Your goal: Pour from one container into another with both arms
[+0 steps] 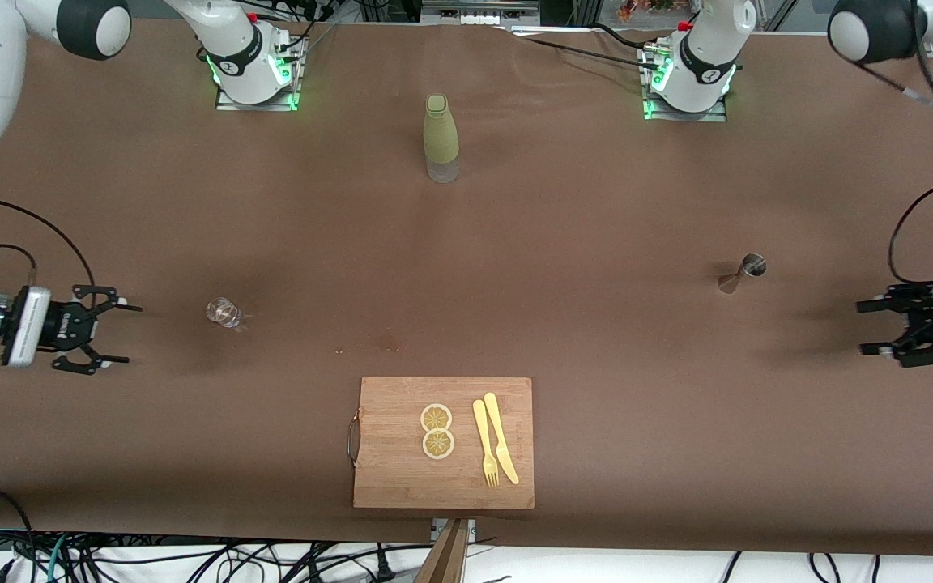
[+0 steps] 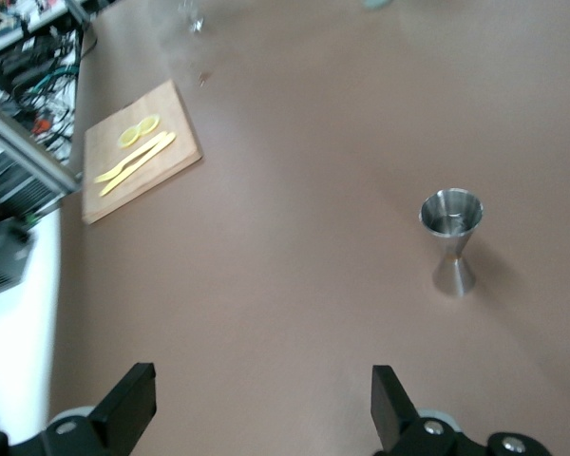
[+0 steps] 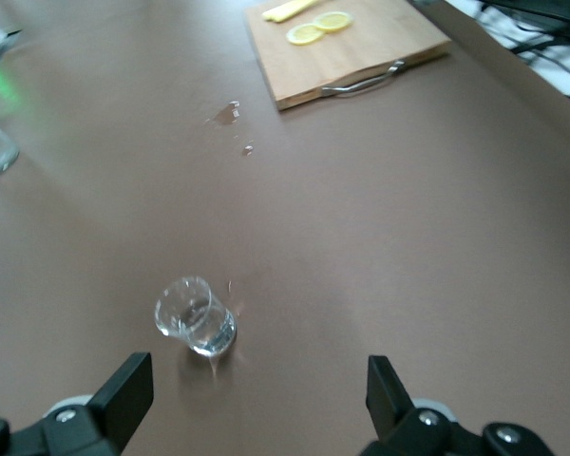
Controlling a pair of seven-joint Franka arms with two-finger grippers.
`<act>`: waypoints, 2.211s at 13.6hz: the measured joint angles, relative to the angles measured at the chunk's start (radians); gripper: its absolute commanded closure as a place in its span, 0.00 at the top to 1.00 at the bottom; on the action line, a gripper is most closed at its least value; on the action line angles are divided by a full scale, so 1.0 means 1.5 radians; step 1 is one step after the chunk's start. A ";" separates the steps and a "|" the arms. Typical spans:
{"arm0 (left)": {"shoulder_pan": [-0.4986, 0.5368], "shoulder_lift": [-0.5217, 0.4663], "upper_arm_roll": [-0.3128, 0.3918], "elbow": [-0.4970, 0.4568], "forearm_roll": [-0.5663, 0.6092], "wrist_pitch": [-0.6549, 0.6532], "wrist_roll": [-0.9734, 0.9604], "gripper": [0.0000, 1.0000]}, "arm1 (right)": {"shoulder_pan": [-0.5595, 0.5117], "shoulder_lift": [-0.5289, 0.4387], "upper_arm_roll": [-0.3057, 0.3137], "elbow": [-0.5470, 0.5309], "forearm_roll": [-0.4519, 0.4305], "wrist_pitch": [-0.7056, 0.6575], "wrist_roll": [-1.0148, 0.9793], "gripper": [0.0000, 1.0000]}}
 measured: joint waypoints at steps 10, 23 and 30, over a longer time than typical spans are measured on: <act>-0.111 -0.316 -0.023 -0.113 0.357 0.111 -0.341 1.00 | 0.027 -0.268 0.239 0.054 -0.537 -0.043 0.855 1.00; -0.171 -0.423 -0.113 -0.171 0.554 0.106 -1.355 1.00 | 0.031 -0.378 0.279 -0.005 -0.609 -0.158 1.178 1.00; -0.176 -0.423 -0.223 -0.172 0.555 0.060 -1.809 1.00 | 0.031 -0.432 0.289 -0.008 -0.704 -0.151 1.182 1.00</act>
